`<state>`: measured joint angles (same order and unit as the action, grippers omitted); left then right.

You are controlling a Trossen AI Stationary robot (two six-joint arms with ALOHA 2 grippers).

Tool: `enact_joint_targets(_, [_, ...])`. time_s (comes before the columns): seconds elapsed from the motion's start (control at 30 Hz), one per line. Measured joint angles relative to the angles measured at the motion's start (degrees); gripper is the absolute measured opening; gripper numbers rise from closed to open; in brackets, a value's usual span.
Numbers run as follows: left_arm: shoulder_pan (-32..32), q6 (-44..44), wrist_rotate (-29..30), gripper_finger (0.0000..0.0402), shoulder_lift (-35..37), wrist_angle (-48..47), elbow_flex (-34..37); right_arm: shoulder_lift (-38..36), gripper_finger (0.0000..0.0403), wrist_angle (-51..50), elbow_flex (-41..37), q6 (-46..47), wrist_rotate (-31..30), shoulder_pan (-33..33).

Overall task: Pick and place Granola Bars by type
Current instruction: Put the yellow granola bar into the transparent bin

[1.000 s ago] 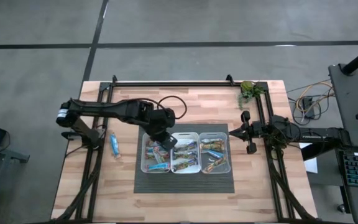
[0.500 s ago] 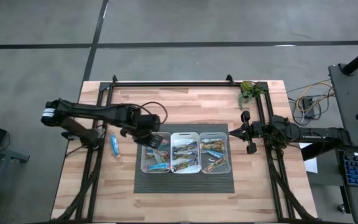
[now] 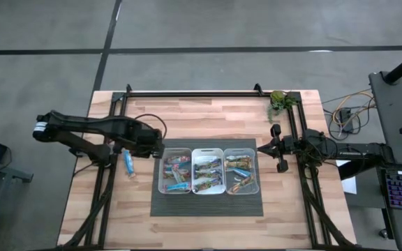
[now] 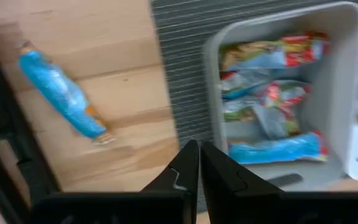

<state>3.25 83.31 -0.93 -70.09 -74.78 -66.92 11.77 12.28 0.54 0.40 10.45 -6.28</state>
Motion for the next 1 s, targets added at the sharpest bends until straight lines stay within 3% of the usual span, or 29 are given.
enact_joint_targets(0.2, [0.0, 2.5, 0.2, 0.0021, 1.2, -1.1, 3.9, 0.0, 0.0009, 0.0, 0.0, 0.0, 0.0, 0.0])
enact_joint_targets(0.7, [-0.1, 17.8, 0.2, 0.0201, 2.3, -8.3, 10.3, 0.0, 0.0009, 0.0, 0.0, 0.0, 0.0, 0.0])
enact_joint_targets(1.0, [-0.1, 22.1, -1.9, 0.0225, 3.0, -5.4, 16.1, 0.0, 0.0009, 0.0, 0.0, 0.0, 0.0, 0.0])
